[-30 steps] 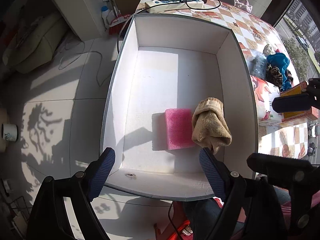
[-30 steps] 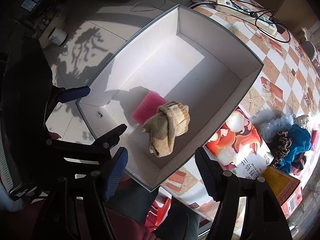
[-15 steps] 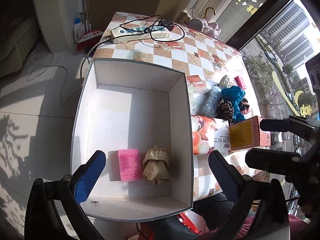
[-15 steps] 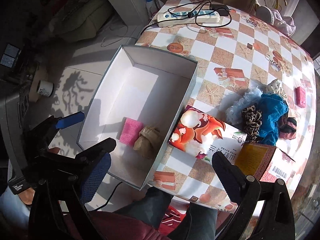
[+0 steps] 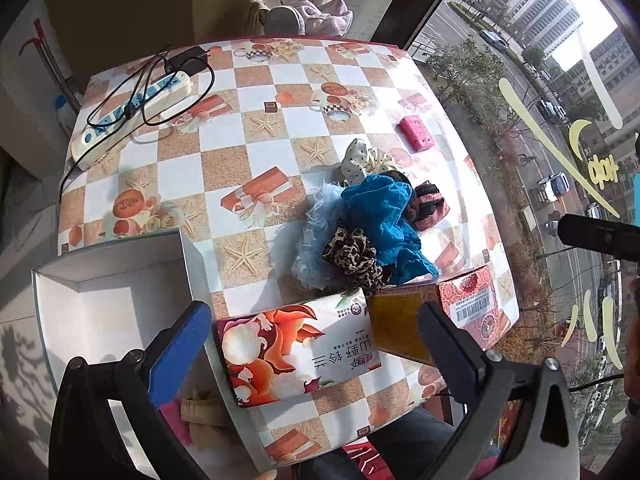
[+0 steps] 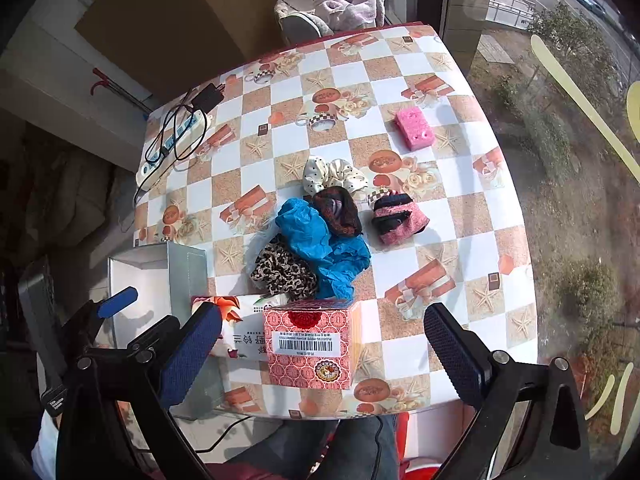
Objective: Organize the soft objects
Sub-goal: 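Withdraw both tools from the box back over the pile, then reach left tool to blue cloth while right tool reaches pink knit hat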
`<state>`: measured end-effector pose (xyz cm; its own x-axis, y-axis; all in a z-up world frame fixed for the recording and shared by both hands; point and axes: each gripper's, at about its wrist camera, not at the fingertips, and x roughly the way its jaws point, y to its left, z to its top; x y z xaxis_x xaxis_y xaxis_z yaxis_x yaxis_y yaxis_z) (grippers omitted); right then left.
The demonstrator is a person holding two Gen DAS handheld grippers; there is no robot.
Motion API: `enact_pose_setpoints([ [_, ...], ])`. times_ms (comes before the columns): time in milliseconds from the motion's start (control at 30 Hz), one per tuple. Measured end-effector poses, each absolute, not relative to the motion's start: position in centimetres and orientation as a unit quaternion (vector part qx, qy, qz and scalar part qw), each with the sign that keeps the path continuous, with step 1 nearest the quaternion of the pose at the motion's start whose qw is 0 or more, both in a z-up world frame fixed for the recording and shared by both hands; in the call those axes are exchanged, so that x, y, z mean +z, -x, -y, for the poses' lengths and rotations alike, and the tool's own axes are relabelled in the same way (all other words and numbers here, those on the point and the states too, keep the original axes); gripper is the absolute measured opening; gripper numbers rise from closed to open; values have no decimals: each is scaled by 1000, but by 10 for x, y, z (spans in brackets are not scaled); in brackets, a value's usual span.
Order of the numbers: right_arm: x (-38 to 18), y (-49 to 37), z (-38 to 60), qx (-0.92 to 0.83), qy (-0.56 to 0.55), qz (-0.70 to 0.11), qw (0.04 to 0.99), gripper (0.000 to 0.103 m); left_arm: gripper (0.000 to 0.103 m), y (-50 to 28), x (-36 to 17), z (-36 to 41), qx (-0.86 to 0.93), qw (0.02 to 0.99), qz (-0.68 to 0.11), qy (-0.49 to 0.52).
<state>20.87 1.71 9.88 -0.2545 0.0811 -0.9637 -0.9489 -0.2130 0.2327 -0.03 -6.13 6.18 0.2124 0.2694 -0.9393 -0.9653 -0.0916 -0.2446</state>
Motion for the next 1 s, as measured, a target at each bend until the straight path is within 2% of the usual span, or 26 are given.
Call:
enact_pose_setpoints([
  [333, -21, -263, -79, 546, 504, -523, 418, 102, 103, -60, 10, -35, 477, 559, -420, 533],
  [700, -100, -242, -132, 532, 534, -523, 398, 102, 103, -93, -52, -85, 469, 497, -498, 534],
  [1000, -130, -224, -135, 545, 558, -495, 384, 102, 87, -88, -66, -101, 469, 481, -507, 541],
])
